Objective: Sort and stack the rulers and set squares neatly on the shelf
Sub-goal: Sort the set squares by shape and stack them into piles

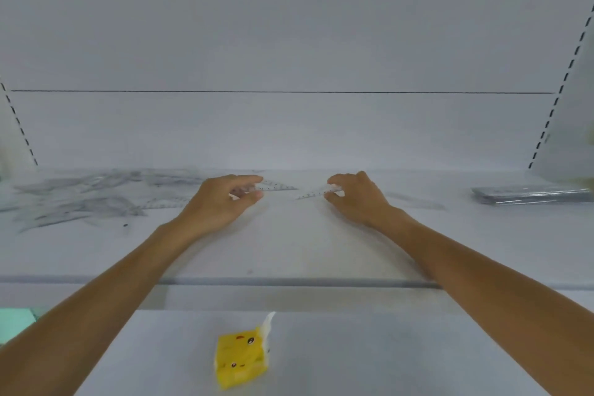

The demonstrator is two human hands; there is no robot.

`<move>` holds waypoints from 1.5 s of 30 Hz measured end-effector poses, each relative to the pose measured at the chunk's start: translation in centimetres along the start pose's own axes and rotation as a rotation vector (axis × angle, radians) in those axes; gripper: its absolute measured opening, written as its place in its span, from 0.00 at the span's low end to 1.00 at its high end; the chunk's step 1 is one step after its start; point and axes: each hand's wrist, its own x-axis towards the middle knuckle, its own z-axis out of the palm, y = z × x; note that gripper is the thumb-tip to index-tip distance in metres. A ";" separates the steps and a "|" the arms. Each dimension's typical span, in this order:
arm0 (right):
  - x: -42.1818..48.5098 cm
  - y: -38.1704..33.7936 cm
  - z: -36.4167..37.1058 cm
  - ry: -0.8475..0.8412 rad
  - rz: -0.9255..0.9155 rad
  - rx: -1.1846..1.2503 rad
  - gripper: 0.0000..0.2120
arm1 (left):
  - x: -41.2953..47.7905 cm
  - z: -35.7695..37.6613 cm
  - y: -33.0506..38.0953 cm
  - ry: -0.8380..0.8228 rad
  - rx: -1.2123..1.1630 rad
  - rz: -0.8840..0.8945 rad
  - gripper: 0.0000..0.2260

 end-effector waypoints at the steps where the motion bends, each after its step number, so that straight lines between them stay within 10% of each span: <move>1: 0.0 -0.2 0.3 -0.032 0.010 0.007 0.18 | 0.2 -0.2 -0.3 -0.002 -0.006 -0.004 0.14; 27: -9.3 -1.7 -0.3 0.048 -0.108 -0.146 0.16 | 6.5 5.4 4.3 -0.072 -0.107 -0.011 0.19; 45: -8.9 -1.3 0.0 0.090 -0.153 -0.118 0.16 | 5.4 8.8 3.1 -0.313 0.434 0.157 0.18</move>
